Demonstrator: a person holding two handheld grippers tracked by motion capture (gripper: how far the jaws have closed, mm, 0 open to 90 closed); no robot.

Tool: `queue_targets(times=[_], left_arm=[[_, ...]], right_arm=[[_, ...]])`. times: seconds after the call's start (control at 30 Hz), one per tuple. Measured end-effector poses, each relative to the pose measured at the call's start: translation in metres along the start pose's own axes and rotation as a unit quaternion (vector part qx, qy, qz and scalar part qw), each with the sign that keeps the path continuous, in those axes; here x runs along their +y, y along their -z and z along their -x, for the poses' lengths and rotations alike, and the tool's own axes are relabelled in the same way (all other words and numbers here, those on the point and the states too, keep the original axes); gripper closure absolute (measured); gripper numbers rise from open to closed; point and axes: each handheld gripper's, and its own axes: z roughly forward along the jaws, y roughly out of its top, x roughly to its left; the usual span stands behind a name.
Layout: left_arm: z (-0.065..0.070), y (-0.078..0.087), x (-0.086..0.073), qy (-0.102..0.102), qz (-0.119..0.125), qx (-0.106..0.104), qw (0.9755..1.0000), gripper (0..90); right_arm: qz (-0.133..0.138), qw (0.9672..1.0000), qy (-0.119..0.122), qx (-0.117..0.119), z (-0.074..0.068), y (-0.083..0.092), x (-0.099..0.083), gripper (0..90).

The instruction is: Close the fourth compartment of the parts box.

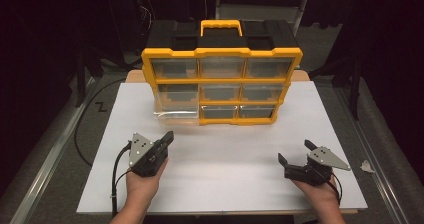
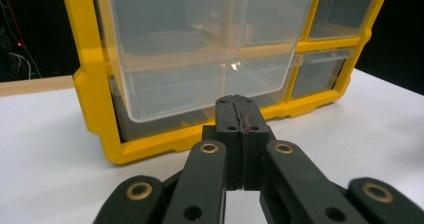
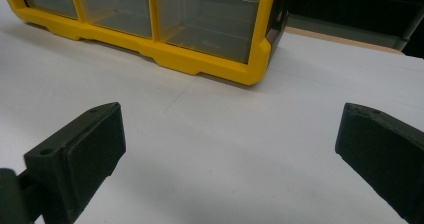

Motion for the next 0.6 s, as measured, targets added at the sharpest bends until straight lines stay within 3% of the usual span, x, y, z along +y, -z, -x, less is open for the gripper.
queue_targets(times=[0.6], left_arm=[[0.000, -0.010, 0.015, 0.002, 0.014, 0.013, 0.9998, 89.9]], right_arm=[[-0.002, 1.0000, 0.001, 0.003, 0.001, 0.001, -0.001, 0.7]])
